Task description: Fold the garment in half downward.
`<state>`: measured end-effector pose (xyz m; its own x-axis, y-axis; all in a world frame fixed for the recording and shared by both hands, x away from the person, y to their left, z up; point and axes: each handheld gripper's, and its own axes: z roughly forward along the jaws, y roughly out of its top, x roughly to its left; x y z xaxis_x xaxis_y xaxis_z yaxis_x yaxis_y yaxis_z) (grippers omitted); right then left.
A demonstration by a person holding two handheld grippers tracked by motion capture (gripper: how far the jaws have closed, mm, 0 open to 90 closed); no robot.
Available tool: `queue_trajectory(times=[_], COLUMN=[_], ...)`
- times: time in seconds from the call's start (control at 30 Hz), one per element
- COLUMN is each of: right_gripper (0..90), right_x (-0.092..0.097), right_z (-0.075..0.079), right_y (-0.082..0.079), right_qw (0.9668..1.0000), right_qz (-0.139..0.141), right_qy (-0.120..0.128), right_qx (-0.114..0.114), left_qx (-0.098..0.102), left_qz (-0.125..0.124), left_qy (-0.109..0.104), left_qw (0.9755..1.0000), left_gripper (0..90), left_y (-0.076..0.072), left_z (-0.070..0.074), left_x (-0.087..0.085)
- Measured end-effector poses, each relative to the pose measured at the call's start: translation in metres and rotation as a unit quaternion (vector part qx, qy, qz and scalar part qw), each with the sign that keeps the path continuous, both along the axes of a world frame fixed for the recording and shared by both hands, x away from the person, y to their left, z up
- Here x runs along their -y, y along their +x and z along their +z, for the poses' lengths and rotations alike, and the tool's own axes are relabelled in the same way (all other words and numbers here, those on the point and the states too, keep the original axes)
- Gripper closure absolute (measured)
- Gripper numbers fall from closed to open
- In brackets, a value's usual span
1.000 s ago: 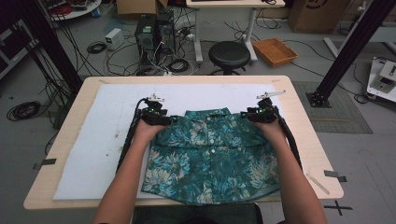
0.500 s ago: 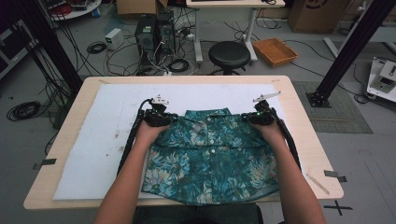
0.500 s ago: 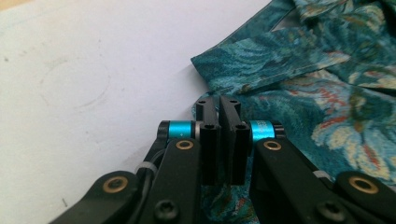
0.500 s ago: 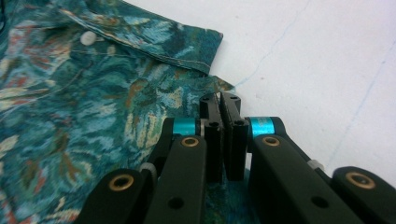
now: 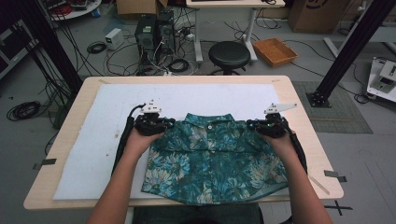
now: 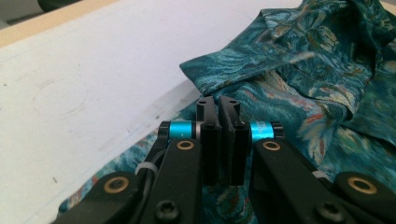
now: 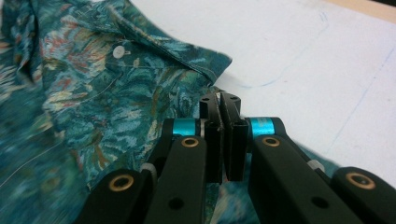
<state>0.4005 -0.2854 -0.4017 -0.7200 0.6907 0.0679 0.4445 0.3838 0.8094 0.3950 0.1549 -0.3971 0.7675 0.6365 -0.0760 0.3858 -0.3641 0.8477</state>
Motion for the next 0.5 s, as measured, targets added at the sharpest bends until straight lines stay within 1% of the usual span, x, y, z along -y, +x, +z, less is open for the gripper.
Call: queue_trajectory(times=[0.07, 0.1, 0.13, 0.2, 0.23, 0.27, 0.33, 0.43, 0.47, 0.5], right_gripper=[89.2, 89.2, 89.2, 89.2, 89.2, 89.2, 89.2, 89.2, 89.2, 89.2], right_x=[0.001, 0.002, 0.003, 0.005, 0.007, 0.008, 0.01, 0.013, 0.014, 0.014], right_z=[-0.002, -0.004, -0.006, -0.01, -0.013, -0.015, -0.017, -0.021, -0.022, -0.023], right_y=[-0.012, -0.018, -0.024, -0.034, -0.039, -0.043, -0.05, -0.061, -0.065, -0.069], right_qw=[0.9999, 0.9999, 0.9999, 0.9998, 0.9998, 0.9998, 0.9998, 0.9998, 0.9997, 0.9997], right_qz=[0.005, 0.005, 0.007, 0.009, 0.01, 0.013, 0.015, 0.017, 0.019, 0.02], right_qy=[-0.004, -0.004, -0.001, 0.001, 0.002, 0.002, 0.003, 0.006, 0.006, 0.006], right_qx=[0.011, 0.014, 0.016, 0.016, 0.016, 0.014, 0.011, 0.008, 0.011, 0.007], left_qx=[-0.001, -0.002, -0.003, -0.005, -0.01, -0.015, -0.02, -0.027, -0.03, -0.032], left_qz=[-0.009, -0.013, -0.013, -0.018, -0.019, -0.02, -0.027, -0.033, -0.034, -0.037], left_qy=[0.0, 0.005, 0.005, 0.007, 0.009, 0.015, 0.02, 0.017, 0.017, 0.016], left_qw=[1.0, 0.9999, 0.9999, 0.9998, 0.9997, 0.9996, 0.9992, 0.9989, 0.9988, 0.9987], left_gripper=[86.7, 86.7, 86.7, 86.7, 86.7, 86.7, 86.7, 86.6, 86.6, 86.6], left_y=[-0.01, -0.014, -0.018, -0.025, -0.027, -0.03, -0.034, -0.041, -0.044, -0.046], left_z=[-0.001, -0.002, -0.004, -0.007, -0.008, -0.01, -0.015, -0.021, -0.022, -0.024], left_x=[-0.002, -0.003, -0.003, -0.003, -0.003, -0.003, -0.002, -0.003, -0.003, -0.003])
